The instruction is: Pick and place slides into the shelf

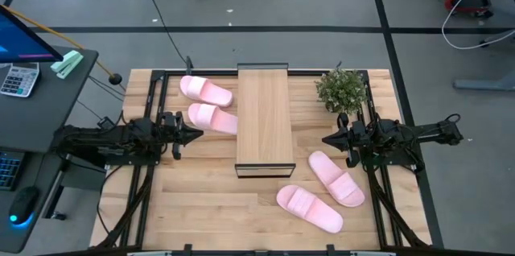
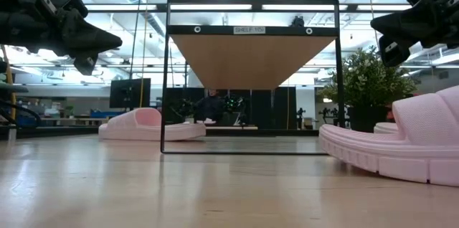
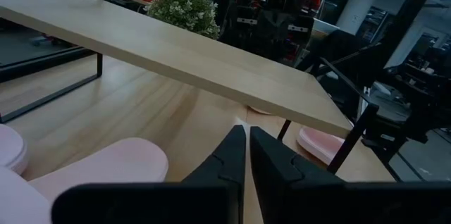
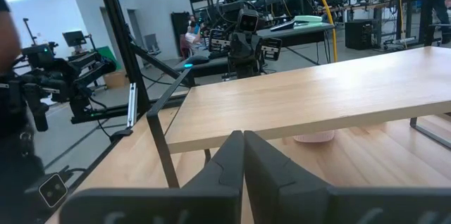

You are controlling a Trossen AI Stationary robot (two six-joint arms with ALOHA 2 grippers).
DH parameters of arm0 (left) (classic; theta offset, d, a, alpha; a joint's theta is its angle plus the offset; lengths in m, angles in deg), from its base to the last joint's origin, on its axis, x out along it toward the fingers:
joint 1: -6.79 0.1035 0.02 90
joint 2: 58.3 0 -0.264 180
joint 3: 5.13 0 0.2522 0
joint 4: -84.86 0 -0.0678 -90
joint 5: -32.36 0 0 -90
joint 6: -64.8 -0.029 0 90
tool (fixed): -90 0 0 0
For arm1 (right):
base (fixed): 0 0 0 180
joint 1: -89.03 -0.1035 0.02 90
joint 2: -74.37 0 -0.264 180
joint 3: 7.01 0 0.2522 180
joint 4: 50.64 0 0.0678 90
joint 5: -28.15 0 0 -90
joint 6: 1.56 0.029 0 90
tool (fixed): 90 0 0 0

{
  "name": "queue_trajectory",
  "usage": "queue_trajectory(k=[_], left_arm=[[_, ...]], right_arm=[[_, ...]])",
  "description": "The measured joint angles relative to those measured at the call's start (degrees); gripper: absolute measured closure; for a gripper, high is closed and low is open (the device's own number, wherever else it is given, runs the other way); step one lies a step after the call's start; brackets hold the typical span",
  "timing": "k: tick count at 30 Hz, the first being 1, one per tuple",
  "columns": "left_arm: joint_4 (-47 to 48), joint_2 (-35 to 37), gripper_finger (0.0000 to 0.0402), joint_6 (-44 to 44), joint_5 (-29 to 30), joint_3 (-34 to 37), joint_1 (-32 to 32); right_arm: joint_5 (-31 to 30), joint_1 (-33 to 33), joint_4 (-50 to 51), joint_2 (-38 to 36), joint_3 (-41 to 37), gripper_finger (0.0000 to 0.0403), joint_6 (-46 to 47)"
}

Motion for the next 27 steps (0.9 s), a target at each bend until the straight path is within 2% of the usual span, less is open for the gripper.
queue_trajectory(k=[9, 19, 27], left_arm=[[0.0, 0.0, 0.0363, 0.0, -0.01, -0.02, -0.02], [0.0, 0.0, 0.0374, 0.0, -0.01, -0.02, -0.02], [0.0, 0.0, 0.0363, 0.0, -0.01, 0.0, 0.0]], right_arm=[[0.0, 0.0, 0.0, 0.0, 0.0, 0.0385, 0.0], [-0.01, 0.01, 0.01, 0.0, 0.0, 0.0385, 0.0], [0.0, 0.01, -0.01, 0.0, 0.0, 0.0385, 0.0]])
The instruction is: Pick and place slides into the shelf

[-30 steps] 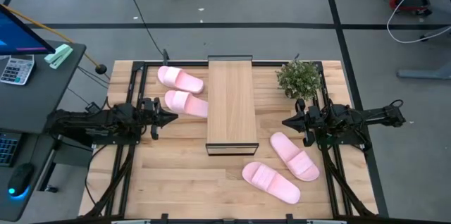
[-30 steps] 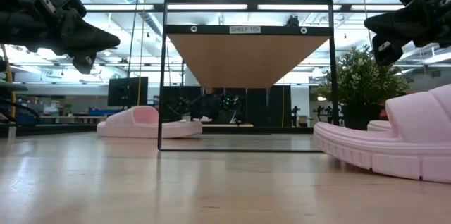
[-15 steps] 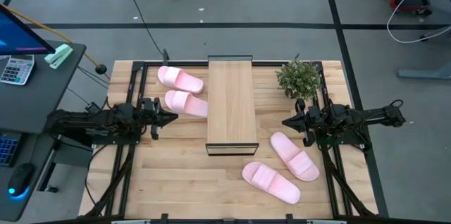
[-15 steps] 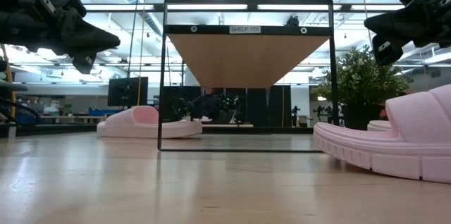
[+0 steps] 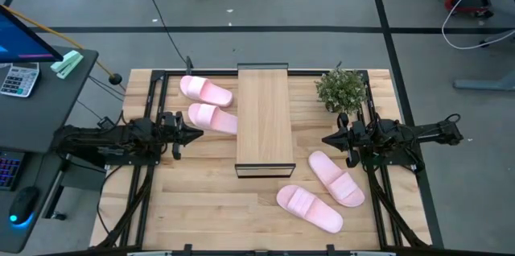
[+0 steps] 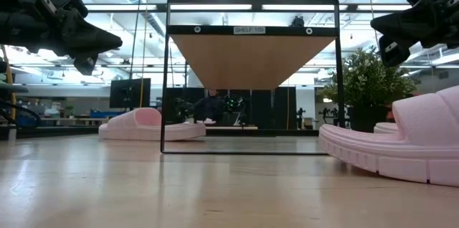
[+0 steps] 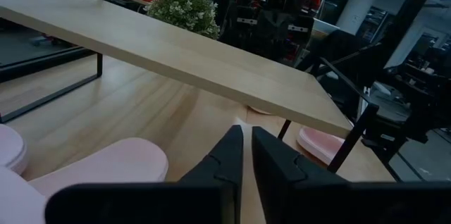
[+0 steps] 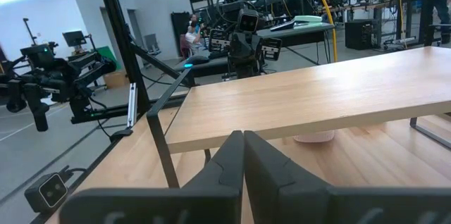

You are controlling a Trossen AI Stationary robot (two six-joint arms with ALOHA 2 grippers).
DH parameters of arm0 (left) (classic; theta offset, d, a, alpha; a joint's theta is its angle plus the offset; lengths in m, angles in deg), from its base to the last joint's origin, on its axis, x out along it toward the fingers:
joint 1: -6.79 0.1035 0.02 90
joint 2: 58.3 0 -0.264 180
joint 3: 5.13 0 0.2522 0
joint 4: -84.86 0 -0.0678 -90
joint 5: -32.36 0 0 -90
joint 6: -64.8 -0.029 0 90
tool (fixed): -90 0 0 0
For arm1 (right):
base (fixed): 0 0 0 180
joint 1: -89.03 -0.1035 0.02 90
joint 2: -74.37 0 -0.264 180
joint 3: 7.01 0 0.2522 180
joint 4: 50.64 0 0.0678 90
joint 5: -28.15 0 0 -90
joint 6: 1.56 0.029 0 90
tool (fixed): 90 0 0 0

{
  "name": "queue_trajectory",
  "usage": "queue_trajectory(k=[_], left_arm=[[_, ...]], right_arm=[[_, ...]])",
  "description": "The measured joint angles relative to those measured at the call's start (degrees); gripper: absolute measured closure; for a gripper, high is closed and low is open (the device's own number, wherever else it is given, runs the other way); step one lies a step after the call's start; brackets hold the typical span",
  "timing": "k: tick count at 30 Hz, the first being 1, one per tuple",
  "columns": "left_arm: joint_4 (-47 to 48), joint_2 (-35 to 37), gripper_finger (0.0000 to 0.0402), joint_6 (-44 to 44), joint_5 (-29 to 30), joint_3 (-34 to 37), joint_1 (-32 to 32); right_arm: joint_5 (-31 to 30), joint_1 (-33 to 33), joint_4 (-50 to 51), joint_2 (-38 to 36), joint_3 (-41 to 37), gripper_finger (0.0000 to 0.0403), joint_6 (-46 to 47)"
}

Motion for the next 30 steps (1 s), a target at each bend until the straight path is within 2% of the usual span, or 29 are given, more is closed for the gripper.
queue_trajectory(k=[15, 22, 30], left_arm=[[0.0, 0.0, 0.0376, 0.0, 0.01, -0.02, -0.01], [-0.01, 0.0, 0.0368, -0.02, 0.02, -0.02, -0.02], [0.0, 0.0, 0.0371, -3.34, 0.02, -0.02, -0.02]], right_arm=[[-0.01, -0.01, 0.02, 0.01, 0.0, 0.0385, 0.0], [-0.01, 0.01, 0.02, 0.01, 0.0, 0.0385, -0.02], [0.01, 0.01, 0.02, 0.0, 0.0, 0.0385, 0.11]])
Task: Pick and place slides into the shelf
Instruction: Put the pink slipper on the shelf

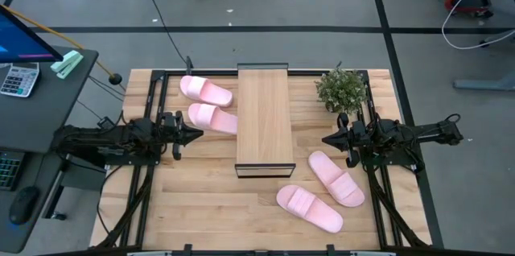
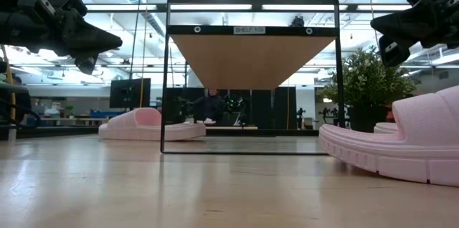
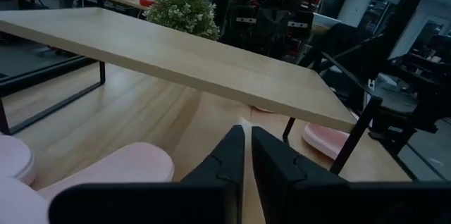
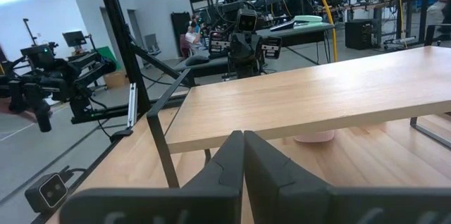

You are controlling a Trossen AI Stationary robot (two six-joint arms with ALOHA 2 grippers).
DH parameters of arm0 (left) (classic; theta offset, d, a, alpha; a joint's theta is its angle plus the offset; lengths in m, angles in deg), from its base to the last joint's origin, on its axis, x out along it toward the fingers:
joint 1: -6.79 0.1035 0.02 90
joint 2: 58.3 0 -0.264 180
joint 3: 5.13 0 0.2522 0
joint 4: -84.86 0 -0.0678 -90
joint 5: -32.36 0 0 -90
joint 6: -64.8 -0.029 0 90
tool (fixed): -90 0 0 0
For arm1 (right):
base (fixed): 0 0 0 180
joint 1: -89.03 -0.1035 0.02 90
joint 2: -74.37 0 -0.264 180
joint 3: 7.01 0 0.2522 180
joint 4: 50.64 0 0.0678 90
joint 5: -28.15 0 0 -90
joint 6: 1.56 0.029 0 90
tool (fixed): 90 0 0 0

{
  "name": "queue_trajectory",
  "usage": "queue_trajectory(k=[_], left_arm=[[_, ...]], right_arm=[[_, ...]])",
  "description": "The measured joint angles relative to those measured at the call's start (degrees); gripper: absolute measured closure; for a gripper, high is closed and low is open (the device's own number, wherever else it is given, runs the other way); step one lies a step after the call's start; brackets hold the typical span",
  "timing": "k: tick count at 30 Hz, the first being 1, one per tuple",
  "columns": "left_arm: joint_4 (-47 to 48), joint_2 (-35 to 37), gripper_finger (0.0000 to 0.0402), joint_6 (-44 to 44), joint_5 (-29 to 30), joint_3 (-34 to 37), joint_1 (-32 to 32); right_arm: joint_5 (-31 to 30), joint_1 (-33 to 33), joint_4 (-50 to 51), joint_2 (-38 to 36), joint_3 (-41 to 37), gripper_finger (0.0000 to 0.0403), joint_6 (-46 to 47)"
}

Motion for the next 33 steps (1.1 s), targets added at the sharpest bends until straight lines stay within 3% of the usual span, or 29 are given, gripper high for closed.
queue_trajectory(k=[11, 14, 17, 24, 28, 33], left_arm=[[-0.05, 0.0, 0.0371, 0.34, 0.2, 0.01, 0.02], [-1.15, 0.0, 0.0366, 0.55, 0.26, 0.01, 0.0], [-4.4, 0.0, 0.0362, 6.55, 0.48, 0.0, 0.01], [-7.3, 0.0, 0.0374, 15.47, 6.05, 0.0, 0.06], [-9.03, 0.0, 0.038, 15.43, 10.16, 0.0, 0.06], [-15.15, 0.0, 0.0387, 18.94, 14.49, 0.0, 0.06]], right_arm=[[0.01, 0.0, 0.0, -0.01, -0.02, 0.0385, 3.12], [0.01, 0.0, 0.0, 0.01, 0.0, 0.0385, 8.47], [0.01, 0.0, 0.0, 0.01, 0.06, 0.0385, 15.4], [-1.0, 0.0, -0.16, 0.07, 0.76, 0.0385, 30.04], [-6.57, 0.0, -2.66, 0.2, 0.79, 0.0385, 37.92], [-18.3, 0.0, -4.0, 0.2, 0.81, 0.0385, 44.97]])
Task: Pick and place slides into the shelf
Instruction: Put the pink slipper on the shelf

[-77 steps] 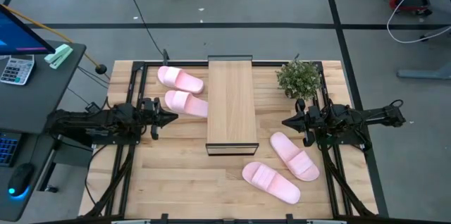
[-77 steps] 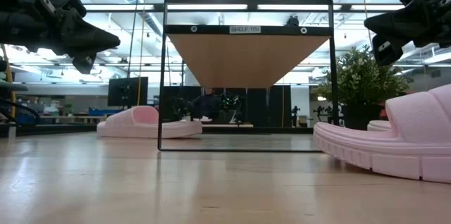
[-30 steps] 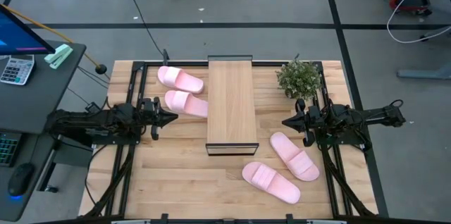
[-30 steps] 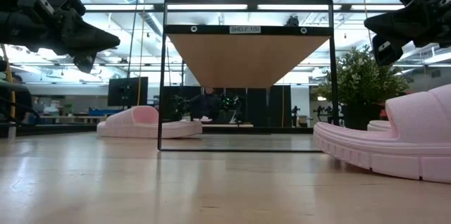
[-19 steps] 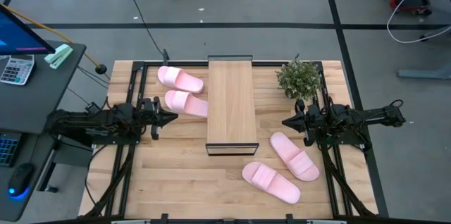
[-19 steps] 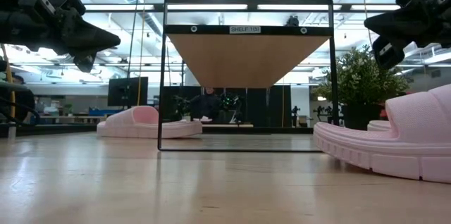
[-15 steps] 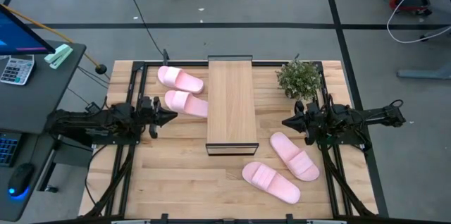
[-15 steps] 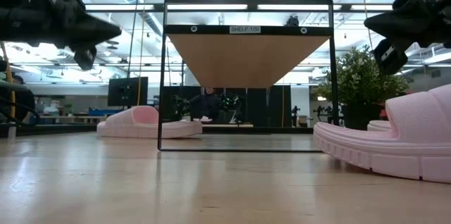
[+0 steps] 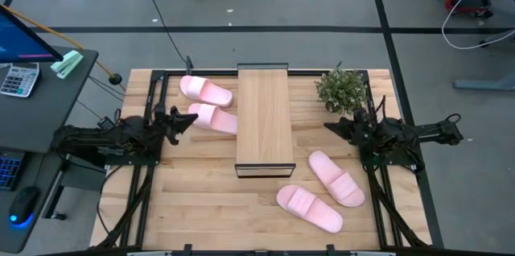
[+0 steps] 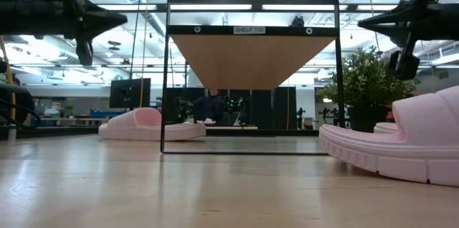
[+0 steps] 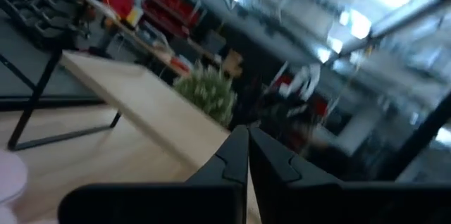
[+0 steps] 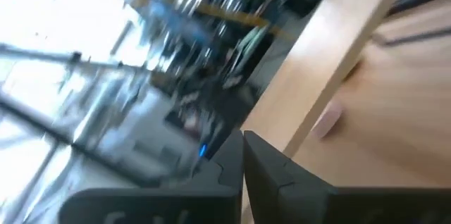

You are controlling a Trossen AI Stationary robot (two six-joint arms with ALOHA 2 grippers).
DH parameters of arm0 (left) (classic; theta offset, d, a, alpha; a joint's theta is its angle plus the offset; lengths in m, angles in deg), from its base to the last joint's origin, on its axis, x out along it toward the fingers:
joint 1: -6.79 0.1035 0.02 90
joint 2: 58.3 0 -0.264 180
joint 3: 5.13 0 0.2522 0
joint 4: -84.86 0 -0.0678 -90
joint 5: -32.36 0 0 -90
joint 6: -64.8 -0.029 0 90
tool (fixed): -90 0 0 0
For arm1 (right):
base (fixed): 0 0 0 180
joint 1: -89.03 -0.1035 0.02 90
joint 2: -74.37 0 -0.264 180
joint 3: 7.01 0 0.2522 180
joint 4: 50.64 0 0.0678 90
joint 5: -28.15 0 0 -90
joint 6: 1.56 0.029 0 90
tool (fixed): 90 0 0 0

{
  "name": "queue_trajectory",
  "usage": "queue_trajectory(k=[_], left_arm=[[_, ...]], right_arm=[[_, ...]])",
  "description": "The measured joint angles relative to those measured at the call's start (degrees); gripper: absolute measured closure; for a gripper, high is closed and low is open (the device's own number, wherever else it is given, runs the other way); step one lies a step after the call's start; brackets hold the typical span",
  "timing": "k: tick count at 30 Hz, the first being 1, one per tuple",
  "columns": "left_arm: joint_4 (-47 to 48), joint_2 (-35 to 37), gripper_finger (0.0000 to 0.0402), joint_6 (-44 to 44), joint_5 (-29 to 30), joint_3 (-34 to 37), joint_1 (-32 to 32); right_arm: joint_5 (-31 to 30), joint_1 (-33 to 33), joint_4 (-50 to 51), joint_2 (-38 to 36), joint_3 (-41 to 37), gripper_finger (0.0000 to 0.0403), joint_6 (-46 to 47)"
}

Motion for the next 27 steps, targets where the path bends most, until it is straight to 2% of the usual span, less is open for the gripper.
queue_trajectory(k=[5, 7, 15, 20, 23, 27], left_arm=[[-0.7, 0.0, 0.0384, 6.02, 4.04, 0.02, 0.0], [-0.5, -0.04, 0.0375, 7.56, 5.38, 0.01, 0.0], [0.37, -0.43, 0.0321, 7.93, 10.0, -2.9, 0.0], [1.39, -3.33, 0.0295, 5.91, 11.05, -6.73, 0.0], [1.56, -6.28, 0.0291, 4.24, 11.47, -9.03, 0.0], [2.88, -11.33, 0.029, 2.12, 12.85, -12.88, -0.01]], right_arm=[[-8.86, 0.0, -0.07, 0.0, 0.0, 0.0385, -1.4], [-10.05, 0.02, -0.32, 0.0, 0.0, 0.0385, 0.62], [-3.48, 0.0, -1.04, 0.0, 0.25, 0.0385, 1.56], [-0.8, 0.0, 0.78, 0.0, 4.3, 0.0385, -1.96], [0.47, 0.0, 6.53, 0.02, 9.57, 0.0385, -5.15], [2.87, 0.0, 22.21, 0.18, 19.04, 0.0385, -7.0]])
